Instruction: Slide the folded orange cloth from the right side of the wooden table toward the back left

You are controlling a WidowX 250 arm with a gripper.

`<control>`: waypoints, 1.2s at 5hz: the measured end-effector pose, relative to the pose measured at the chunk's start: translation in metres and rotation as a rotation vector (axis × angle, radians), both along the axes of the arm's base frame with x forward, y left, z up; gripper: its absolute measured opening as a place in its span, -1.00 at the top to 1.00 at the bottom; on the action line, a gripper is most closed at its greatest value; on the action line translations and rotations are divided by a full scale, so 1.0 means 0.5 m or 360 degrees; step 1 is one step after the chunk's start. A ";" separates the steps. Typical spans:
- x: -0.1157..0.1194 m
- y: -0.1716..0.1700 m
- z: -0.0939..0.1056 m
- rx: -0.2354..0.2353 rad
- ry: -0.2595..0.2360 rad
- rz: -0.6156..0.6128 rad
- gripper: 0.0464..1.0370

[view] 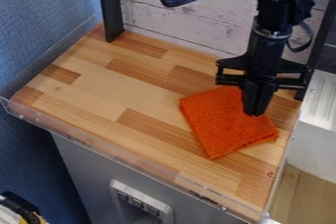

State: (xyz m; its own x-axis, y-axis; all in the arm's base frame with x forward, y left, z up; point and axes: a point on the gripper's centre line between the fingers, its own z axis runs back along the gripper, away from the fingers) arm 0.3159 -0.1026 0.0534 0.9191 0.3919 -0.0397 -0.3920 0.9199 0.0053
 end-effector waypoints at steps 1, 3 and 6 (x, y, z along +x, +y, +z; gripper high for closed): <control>-0.006 0.002 -0.014 -0.0017 -0.0006 -0.0004 0.97; -0.003 0.008 -0.048 -0.0038 -0.0066 -0.0012 0.97; 0.013 0.041 -0.088 -0.0004 -0.0140 -0.0070 0.97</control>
